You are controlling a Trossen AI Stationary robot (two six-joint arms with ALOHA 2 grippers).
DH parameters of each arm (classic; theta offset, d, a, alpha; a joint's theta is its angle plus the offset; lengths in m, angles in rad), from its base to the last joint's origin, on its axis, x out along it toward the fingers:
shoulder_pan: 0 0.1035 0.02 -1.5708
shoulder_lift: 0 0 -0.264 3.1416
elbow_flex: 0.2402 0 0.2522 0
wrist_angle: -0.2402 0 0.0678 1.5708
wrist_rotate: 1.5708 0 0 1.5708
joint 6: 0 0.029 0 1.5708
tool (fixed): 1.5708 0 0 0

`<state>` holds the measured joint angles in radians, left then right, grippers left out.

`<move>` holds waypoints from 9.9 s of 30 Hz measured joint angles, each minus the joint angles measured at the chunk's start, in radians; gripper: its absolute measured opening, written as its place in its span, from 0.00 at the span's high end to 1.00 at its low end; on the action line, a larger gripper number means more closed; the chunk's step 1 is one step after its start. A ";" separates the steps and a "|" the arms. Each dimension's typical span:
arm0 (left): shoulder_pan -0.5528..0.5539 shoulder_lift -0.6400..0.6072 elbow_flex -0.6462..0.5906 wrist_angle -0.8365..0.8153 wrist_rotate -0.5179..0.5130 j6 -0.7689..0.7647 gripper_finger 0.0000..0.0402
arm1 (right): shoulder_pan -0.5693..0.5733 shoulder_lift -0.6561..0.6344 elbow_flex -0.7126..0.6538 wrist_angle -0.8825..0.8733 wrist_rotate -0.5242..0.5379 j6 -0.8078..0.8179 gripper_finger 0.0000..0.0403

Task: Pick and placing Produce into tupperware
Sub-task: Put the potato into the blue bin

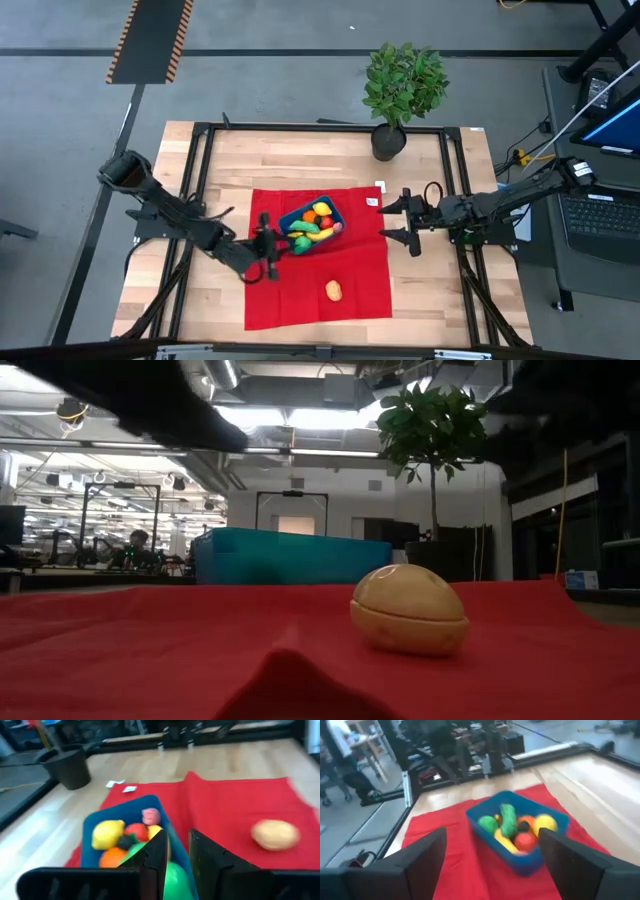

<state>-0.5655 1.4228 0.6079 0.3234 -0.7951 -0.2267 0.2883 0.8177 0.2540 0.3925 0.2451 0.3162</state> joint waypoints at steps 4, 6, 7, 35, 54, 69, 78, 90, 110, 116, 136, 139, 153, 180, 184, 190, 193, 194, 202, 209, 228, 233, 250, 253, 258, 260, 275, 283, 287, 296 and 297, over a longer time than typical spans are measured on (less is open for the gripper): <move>-0.063 -0.070 -0.119 0.156 0.029 0.056 0.85 | 0.046 0.096 0.106 -0.071 0.048 -0.060 0.22; -0.090 -0.107 -0.176 0.231 0.044 0.094 0.87 | 0.069 0.170 0.179 -0.143 0.098 -0.064 0.22; -0.099 -0.127 -0.202 0.258 0.052 0.107 0.88 | 0.078 0.208 0.217 -0.186 0.121 -0.055 0.22; -0.219 -0.417 -0.459 0.311 0.267 0.159 0.98 | 0.189 1.149 1.468 -1.330 -0.041 0.675 0.22; -0.320 -0.416 -0.459 0.281 0.266 0.159 0.86 | 0.189 1.275 1.503 -1.324 -0.152 0.858 0.22; -0.320 -0.416 -0.459 0.227 0.265 0.159 0.79 | 0.189 1.360 1.503 -1.221 -0.153 0.915 0.22; -0.320 -0.416 -0.459 0.226 0.266 0.159 0.77 | 0.189 1.366 1.502 -1.238 -0.161 0.972 0.22; -0.319 -0.416 -0.459 0.223 0.265 0.159 0.77 | 0.189 1.384 1.487 -1.216 -0.160 0.999 0.22; -0.319 -0.416 -0.459 0.199 0.265 0.158 0.88 | 0.189 1.422 1.486 -1.197 -0.187 0.987 0.22; -0.319 -0.416 -0.459 0.192 0.265 0.159 0.91 | 0.189 1.422 1.486 -1.197 -0.187 0.989 0.28; -0.319 -0.416 -0.459 0.181 0.265 0.159 1.00 | 0.185 1.449 1.478 -1.201 -0.192 1.034 0.41; -0.319 -0.416 -0.459 0.179 0.266 0.159 1.00 | 0.180 1.466 1.479 -1.202 -0.215 1.027 0.42; -0.319 -0.416 -0.459 0.178 0.265 0.159 0.91 | 0.178 1.481 1.555 -1.280 -0.221 0.962 0.53; -0.319 -0.416 -0.459 0.178 0.265 0.155 0.79 | 0.158 1.434 1.561 -1.281 -0.267 0.917 0.57; -0.319 -0.416 -0.459 0.178 0.265 0.153 0.81 | 0.145 1.434 1.561 -1.262 -0.269 0.852 0.57; -0.320 -0.416 -0.459 0.178 0.265 0.152 0.84 | 0.126 1.421 1.561 -1.187 -0.253 0.707 0.57; -0.319 -0.416 -0.459 0.178 0.265 0.151 0.86 | 0.121 1.391 1.561 -1.186 -0.208 0.647 0.57; -0.320 -0.416 -0.459 0.178 0.265 0.151 0.87 | 0.121 1.380 1.561 -1.188 -0.192 0.620 0.57; -0.319 -0.416 -0.459 0.185 0.265 0.141 0.91 | 0.124 1.285 1.563 -1.218 -0.033 0.410 0.57; -0.319 -0.416 -0.459 0.189 0.265 0.097 0.94 | 0.142 1.253 1.555 -1.338 0.176 0.386 0.57; -0.319 -0.416 -0.458 0.212 0.265 0.097 0.98 | 0.212 1.226 1.063 -0.459 0.329 0.410 0.57; -0.319 -0.416 -0.458 0.213 0.265 0.098 0.94 | 0.223 1.174 0.952 -0.236 0.384 0.304 0.57; -0.312 -0.417 -0.458 0.249 0.261 0.098 0.84 | 0.226 0.913 0.436 0.604 0.253 -0.142 0.57; -0.300 -0.416 -0.458 0.257 0.260 0.098 0.83 | 0.221 0.860 0.383 0.603 0.251 -0.166 0.57; -0.289 -0.417 -0.458 0.261 0.260 0.098 0.81 | 0.211 0.798 0.331 0.614 0.213 -0.231 0.57; -0.289 -0.417 -0.458 0.261 0.259 0.098 0.80 | 0.213 0.778 0.317 0.614 0.182 -0.253 0.57; -0.287 -0.416 -0.458 0.262 0.257 0.106 0.82 | 0.144 0.747 0.304 0.614 0.254 -0.223 0.57; -0.287 -0.416 -0.458 0.261 0.244 0.132 0.86 | 0.000 0.747 0.367 0.407 0.295 -0.064 0.57; -0.287 -0.416 -0.458 0.261 0.215 0.132 0.88 | -0.048 0.748 0.484 0.152 0.304 -0.058 0.57; -0.287 -0.416 -0.459 0.230 0.210 0.132 0.93 | -0.086 0.750 0.785 -0.493 0.164 0.040 0.57; -0.287 -0.416 -0.459 0.231 0.210 0.131 0.93 | -0.091 0.754 0.808 -0.527 0.150 0.043 0.57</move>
<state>-0.8528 1.0069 0.1493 0.5539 -0.5854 -0.0952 0.1974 1.5721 1.0615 -0.1344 0.3947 0.3588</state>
